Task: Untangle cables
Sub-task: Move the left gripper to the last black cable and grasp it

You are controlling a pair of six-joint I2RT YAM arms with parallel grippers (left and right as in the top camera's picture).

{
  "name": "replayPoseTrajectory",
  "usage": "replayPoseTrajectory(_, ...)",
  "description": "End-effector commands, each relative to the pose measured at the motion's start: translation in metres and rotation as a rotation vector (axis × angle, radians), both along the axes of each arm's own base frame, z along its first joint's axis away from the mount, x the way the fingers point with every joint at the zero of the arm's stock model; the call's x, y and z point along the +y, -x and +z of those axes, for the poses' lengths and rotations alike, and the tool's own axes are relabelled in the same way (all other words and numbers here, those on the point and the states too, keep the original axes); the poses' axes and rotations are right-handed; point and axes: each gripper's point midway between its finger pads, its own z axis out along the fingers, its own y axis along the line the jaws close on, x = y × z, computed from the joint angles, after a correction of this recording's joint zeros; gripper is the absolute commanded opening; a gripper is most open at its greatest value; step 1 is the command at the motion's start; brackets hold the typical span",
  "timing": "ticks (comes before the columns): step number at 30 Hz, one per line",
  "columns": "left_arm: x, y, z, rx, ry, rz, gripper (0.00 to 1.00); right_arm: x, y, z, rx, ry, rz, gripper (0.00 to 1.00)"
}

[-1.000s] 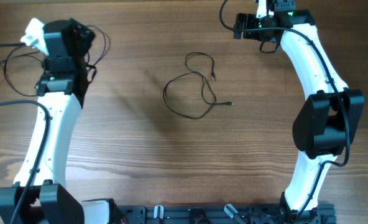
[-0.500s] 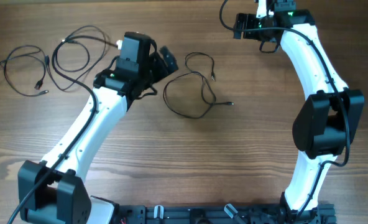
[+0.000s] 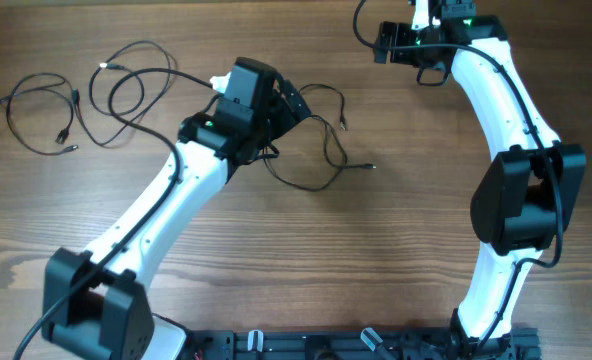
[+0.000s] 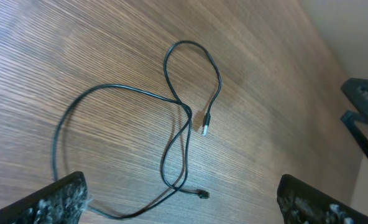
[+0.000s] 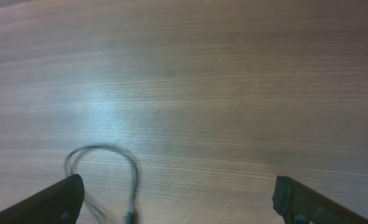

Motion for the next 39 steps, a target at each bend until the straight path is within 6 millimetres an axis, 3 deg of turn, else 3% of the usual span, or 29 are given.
replayPoseTrajectory(1,-0.015,-0.012,-0.026,0.024,-0.018,0.000,0.95,0.054,0.035,0.014,0.159,-0.367,0.103,1.00)
replayPoseTrajectory(3,-0.025,-0.016,-0.053,0.069,-0.008,-0.024,0.95,0.060,0.047,0.038,0.184,-0.533,0.161,1.00)
replayPoseTrajectory(6,-0.038,-0.013,-0.080,0.130,0.026,-0.074,0.95,0.021,0.050,0.067,0.134,-0.550,0.117,1.00)
replayPoseTrajectory(10,-0.048,-0.028,-0.074,0.114,0.026,-0.108,0.93,-0.033,0.064,0.114,0.033,-0.509,0.030,1.00)
replayPoseTrajectory(13,-0.062,-0.054,-0.065,0.118,-0.011,-0.151,0.91,-0.065,0.081,0.136,-0.006,-0.420,-0.065,1.00)
replayPoseTrajectory(15,-0.071,-0.067,-0.074,0.180,-0.053,-0.174,0.88,-0.079,0.096,0.146,-0.014,-0.341,-0.120,1.00)
replayPoseTrajectory(18,-0.077,-0.075,-0.107,0.269,-0.083,-0.173,0.84,-0.084,0.110,0.147,0.008,-0.296,-0.142,1.00)
replayPoseTrajectory(22,-0.088,-0.063,-0.143,0.340,-0.090,-0.193,0.77,-0.083,0.122,0.140,0.066,-0.293,-0.146,1.00)
replayPoseTrajectory(26,-0.104,-0.052,-0.162,0.366,-0.101,-0.206,0.75,-0.082,0.129,0.136,0.101,-0.293,-0.152,1.00)
replayPoseTrajectory(28,-0.105,-0.047,-0.173,0.390,-0.116,-0.191,0.64,-0.085,0.131,0.133,0.114,-0.274,-0.165,1.00)
replayPoseTrajectory(30,-0.105,-0.043,-0.183,0.409,-0.129,-0.188,0.42,-0.093,0.134,0.128,0.131,-0.229,-0.193,1.00)
replayPoseTrajectory(32,-0.096,-0.040,-0.187,0.427,-0.167,-0.146,0.34,-0.095,0.136,0.126,0.143,-0.217,-0.202,1.00)
replayPoseTrajectory(35,-0.076,-0.034,-0.192,0.454,-0.258,-0.110,0.39,-0.095,0.137,0.126,0.145,-0.217,-0.202,1.00)
replayPoseTrajectory(39,-0.067,-0.023,-0.207,0.509,-0.300,-0.105,0.41,-0.095,0.138,0.125,0.149,-0.217,-0.203,1.00)
